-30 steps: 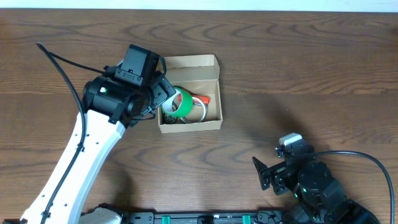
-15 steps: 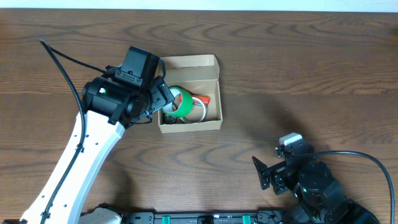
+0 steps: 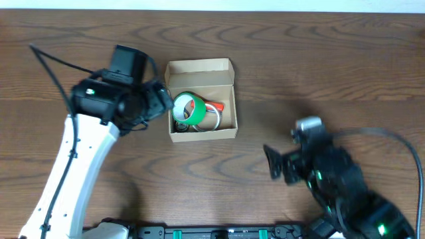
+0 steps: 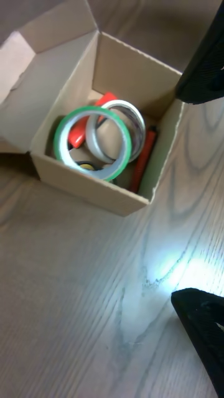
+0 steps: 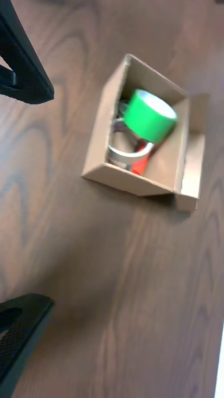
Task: Pack container
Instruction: 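Release the green tape and raise both grippers to the box lid flaps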
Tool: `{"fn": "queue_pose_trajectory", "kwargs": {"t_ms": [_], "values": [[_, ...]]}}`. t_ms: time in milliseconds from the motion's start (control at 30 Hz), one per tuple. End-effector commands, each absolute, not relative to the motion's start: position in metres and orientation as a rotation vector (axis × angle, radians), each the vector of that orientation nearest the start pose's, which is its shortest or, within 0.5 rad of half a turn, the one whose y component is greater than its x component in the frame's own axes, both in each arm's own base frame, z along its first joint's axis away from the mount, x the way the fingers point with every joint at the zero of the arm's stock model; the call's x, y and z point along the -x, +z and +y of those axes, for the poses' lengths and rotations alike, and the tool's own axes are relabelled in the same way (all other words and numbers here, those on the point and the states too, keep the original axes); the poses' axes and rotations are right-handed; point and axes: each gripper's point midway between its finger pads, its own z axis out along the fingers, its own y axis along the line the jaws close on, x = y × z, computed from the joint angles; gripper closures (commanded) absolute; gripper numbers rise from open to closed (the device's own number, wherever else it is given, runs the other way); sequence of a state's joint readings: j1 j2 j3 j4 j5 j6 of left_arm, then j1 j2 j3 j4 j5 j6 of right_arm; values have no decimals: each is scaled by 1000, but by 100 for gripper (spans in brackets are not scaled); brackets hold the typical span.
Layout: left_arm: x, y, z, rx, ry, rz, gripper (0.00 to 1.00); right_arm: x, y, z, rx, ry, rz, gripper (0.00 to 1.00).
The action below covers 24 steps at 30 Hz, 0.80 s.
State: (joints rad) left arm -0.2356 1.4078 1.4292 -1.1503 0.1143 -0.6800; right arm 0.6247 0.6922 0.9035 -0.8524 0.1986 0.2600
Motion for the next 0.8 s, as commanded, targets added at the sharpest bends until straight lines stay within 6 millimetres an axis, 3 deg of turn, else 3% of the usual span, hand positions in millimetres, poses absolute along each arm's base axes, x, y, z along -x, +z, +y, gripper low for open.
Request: {"fn": "queue_pose_trajectory", "kwargs": {"t_ms": [0, 33, 233, 267, 333, 400, 433, 467, 767], "values": [[-321, 232, -82, 593, -540, 2664, 4, -241, 267, 116, 224, 258, 2229, 1], [-326, 234, -74, 627, -564, 2640, 6, -253, 270, 116, 219, 237, 2246, 1], [-366, 244, -40, 732, -702, 2485, 52, -316, 259, 114, 176, 155, 2349, 1], [-373, 242, -36, 744, -717, 2474, 61, -326, 253, 114, 168, 158, 2367, 9], [-383, 233, -29, 769, -749, 2471, 81, -346, 237, 111, 140, 165, 2406, 57], [-392, 219, -23, 806, -767, 2486, 94, -361, 219, 108, 112, 194, 2446, 84], [-396, 212, -22, 818, -779, 2495, 94, -367, 210, 108, 102, 224, 2468, 95], [-401, 203, -19, 835, -785, 2506, 95, -372, 201, 108, 91, 257, 2489, 99], [-435, 128, -18, 925, -921, 2590, 94, -406, 139, 122, -67, 582, 2605, 99]]}}
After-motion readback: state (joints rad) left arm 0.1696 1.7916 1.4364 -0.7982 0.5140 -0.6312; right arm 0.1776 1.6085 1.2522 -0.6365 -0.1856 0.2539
